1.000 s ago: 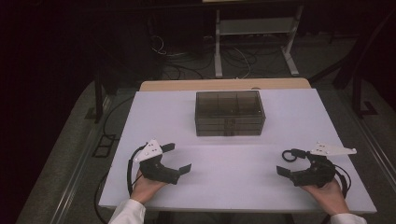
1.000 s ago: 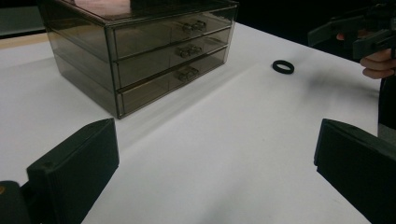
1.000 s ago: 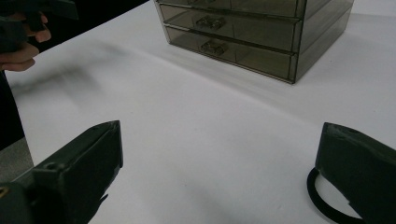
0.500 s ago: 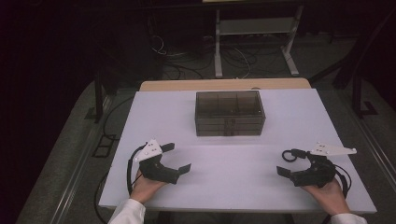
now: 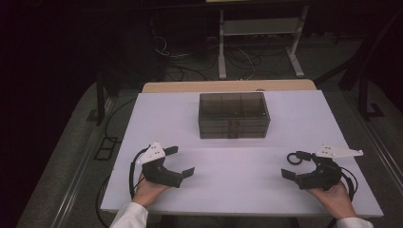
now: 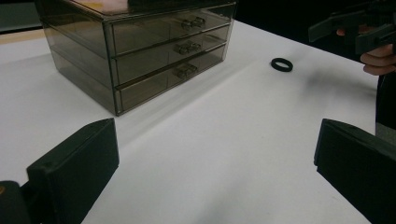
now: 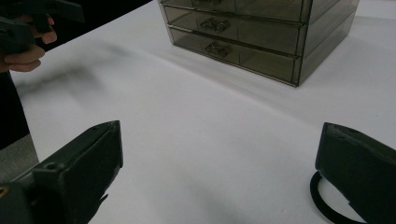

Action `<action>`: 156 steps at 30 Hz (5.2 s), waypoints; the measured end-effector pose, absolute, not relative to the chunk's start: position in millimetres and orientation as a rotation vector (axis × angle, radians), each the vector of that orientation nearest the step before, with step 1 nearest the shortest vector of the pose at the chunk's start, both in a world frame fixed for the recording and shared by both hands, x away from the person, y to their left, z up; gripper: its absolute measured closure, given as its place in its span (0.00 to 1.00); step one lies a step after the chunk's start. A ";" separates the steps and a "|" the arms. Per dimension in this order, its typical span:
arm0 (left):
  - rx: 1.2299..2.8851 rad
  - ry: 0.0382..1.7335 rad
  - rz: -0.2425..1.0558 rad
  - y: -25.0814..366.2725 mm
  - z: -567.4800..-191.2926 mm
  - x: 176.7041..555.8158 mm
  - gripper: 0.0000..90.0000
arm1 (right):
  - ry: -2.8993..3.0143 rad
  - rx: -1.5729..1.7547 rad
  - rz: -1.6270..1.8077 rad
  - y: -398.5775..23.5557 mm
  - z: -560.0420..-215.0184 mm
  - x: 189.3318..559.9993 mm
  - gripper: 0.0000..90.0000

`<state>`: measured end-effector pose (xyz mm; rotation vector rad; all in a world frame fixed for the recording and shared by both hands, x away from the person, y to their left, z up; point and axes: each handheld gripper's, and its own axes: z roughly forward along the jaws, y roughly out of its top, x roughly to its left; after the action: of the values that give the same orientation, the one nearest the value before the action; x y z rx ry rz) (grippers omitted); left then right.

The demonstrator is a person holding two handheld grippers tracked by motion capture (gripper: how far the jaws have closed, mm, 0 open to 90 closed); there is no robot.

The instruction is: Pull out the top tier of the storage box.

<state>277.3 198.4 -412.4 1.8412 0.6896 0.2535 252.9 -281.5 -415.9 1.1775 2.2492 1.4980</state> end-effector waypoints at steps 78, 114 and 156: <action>1.831 0.682 0.241 200.2 -412.4 272.7 0.00 | 2.446 1.023 1.434 -213.2 -377.1 312.3 0.00; 1.830 0.677 0.243 201.5 -412.0 272.4 0.00 | 2.465 1.172 1.601 -192.4 -387.6 344.4 0.00; 1.831 0.671 0.241 201.3 -412.0 272.1 0.00 | 2.120 1.848 2.074 -182.0 -415.7 370.3 0.00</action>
<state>272.1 201.3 -412.0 1.8308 0.6708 0.2407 370.3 -182.0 -415.7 1.8482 2.1199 2.0743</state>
